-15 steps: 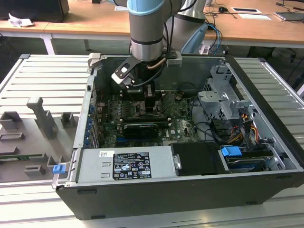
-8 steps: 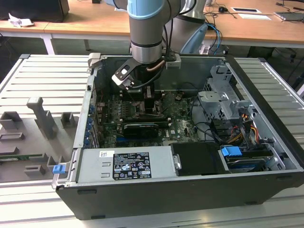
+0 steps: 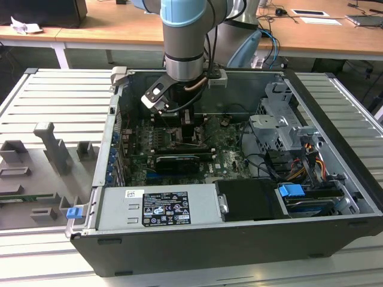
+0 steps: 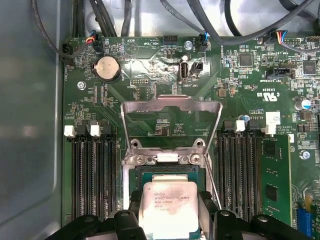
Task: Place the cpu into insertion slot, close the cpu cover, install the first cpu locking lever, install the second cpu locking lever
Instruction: 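Place the cpu into insertion slot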
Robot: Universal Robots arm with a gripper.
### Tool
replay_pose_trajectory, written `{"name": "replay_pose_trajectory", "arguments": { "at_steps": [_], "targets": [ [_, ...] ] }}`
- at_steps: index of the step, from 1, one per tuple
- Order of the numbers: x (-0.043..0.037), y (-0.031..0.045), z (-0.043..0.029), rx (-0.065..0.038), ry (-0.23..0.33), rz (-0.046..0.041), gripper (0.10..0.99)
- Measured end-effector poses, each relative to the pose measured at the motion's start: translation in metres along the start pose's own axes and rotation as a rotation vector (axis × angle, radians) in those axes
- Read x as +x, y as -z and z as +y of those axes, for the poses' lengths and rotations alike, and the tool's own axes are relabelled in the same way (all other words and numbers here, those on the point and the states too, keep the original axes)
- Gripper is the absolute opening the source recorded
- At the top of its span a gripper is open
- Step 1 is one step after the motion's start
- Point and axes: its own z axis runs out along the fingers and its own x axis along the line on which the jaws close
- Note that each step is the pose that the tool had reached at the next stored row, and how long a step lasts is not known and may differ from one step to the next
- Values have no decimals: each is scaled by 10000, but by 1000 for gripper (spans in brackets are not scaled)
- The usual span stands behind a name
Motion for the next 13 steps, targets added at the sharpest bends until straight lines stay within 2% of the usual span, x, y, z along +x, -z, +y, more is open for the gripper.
{"name": "replay_pose_trajectory", "arguments": {
  "at_steps": [9,13],
  "targets": [
    [5,-5,15,1,1,-11,525],
    [8,-29,15,1,2,-15,525]
  ]
}}
